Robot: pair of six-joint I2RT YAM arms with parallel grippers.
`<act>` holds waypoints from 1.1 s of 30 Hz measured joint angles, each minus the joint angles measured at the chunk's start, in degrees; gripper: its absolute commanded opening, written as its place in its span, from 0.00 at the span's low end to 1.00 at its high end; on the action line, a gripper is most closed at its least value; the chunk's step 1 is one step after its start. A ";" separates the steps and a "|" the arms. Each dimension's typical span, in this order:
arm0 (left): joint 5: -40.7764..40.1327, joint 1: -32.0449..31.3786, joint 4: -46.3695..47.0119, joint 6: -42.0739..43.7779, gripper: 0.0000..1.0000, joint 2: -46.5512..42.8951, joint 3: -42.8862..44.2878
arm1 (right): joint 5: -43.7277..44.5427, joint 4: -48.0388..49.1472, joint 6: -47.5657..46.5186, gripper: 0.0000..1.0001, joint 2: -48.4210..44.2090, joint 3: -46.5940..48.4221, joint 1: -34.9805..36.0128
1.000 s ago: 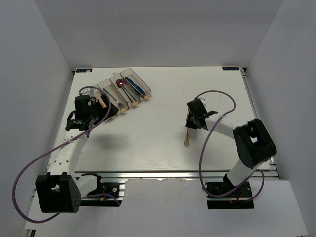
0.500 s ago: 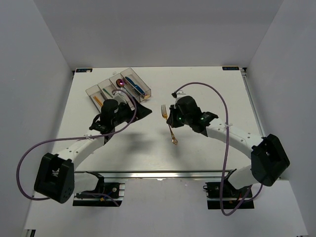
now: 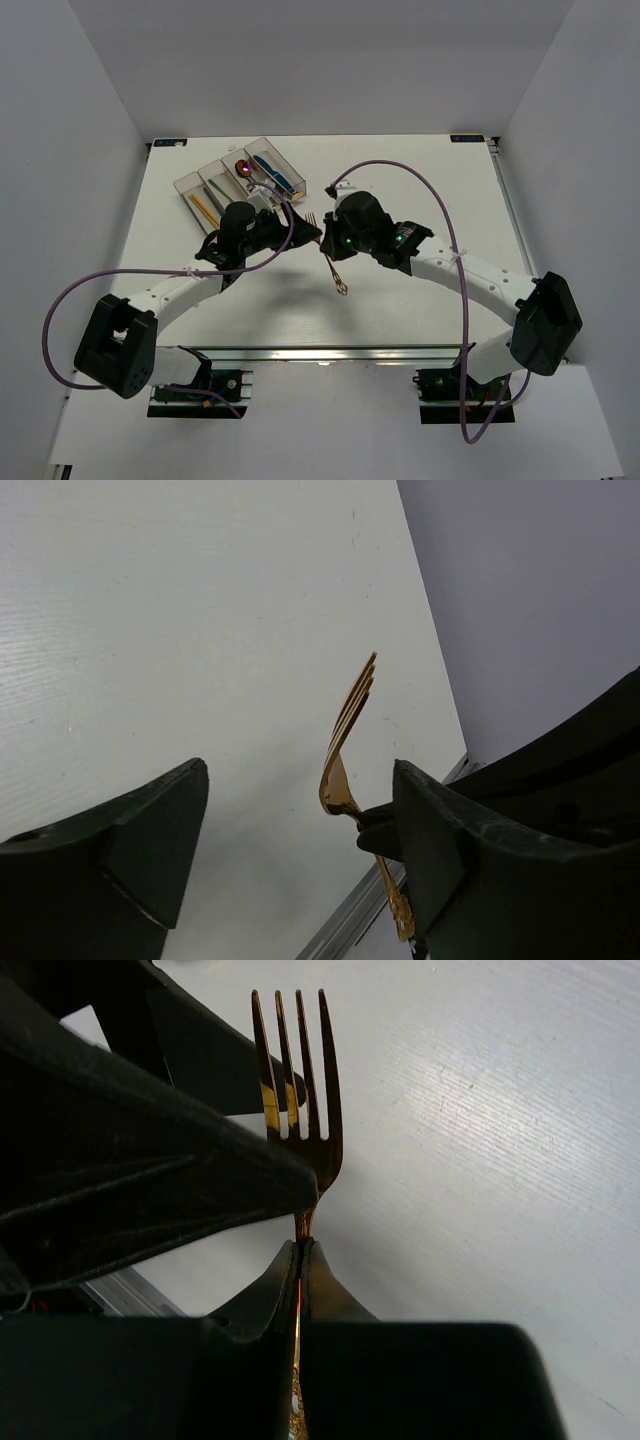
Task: Sort the eating utensils into containers
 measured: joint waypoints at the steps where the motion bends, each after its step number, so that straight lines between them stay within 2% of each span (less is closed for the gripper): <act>1: 0.00 -0.11 0.04 0.24 0.76 0.00 0.00 | 0.04 -0.44 0.00 0.00 0.00 0.15 0.22; 2: -0.02 -0.11 0.02 0.55 0.70 0.00 0.00 | 0.22 -0.68 -0.02 0.00 0.00 0.24 0.55; 3: -0.02 -0.11 0.00 0.61 0.56 0.04 0.02 | 0.33 -0.98 -0.04 0.00 0.00 0.37 0.98; 6: -0.04 -0.09 0.09 1.33 0.37 0.31 0.15 | 0.39 -2.36 -0.48 0.00 0.09 1.33 2.16; 8: 0.07 -0.11 0.39 1.57 0.32 0.66 0.42 | 0.09 -2.78 -1.05 0.00 0.24 2.03 2.69; 9: 0.20 -0.13 0.83 1.77 0.22 0.92 0.63 | -0.33 -2.89 -1.22 0.00 0.26 2.12 2.75; 12: 0.79 -0.37 1.75 2.10 0.01 1.31 0.90 | -1.55 -2.91 -1.60 0.00 0.28 2.12 2.78; 13: 0.87 -0.37 1.66 2.67 0.00 1.44 0.98 | -1.51 -2.91 -1.86 0.06 0.26 2.12 2.75; 14: 0.96 -0.35 1.66 2.58 0.00 1.62 1.11 | -1.46 -2.89 -1.92 0.38 0.26 2.12 2.64; 15: 0.79 -0.35 1.33 2.80 0.00 1.81 1.44 | -1.14 -2.86 -1.66 0.60 0.26 2.10 2.60; 16: 0.28 -0.37 0.83 3.19 0.00 2.03 2.05 | -0.87 -2.99 -1.75 0.78 0.26 2.10 2.60; 17: -0.70 -0.35 0.13 3.78 0.00 2.14 2.75 | -0.22 -2.99 -1.51 0.89 0.13 2.08 2.64; 21: -7.13 0.13 -6.23 8.44 0.00 2.16 8.41 | 3.37 -3.69 -1.44 0.89 -1.55 1.20 1.99; 25: -11.74 3.26 -9.31 15.69 0.00 3.19 15.47 | 6.58 -4.92 -1.29 0.89 -6.21 -1.29 -2.03; 29: -11.08 10.67 -9.33 20.85 0.00 7.48 22.25 | 7.74 -5.38 -1.44 0.89 -13.38 -5.16 -7.19; 33: -7.56 19.30 -9.90 26.25 0.00 16.26 30.95 | 7.45 -5.68 -2.45 0.89 -18.56 -8.28 -8.68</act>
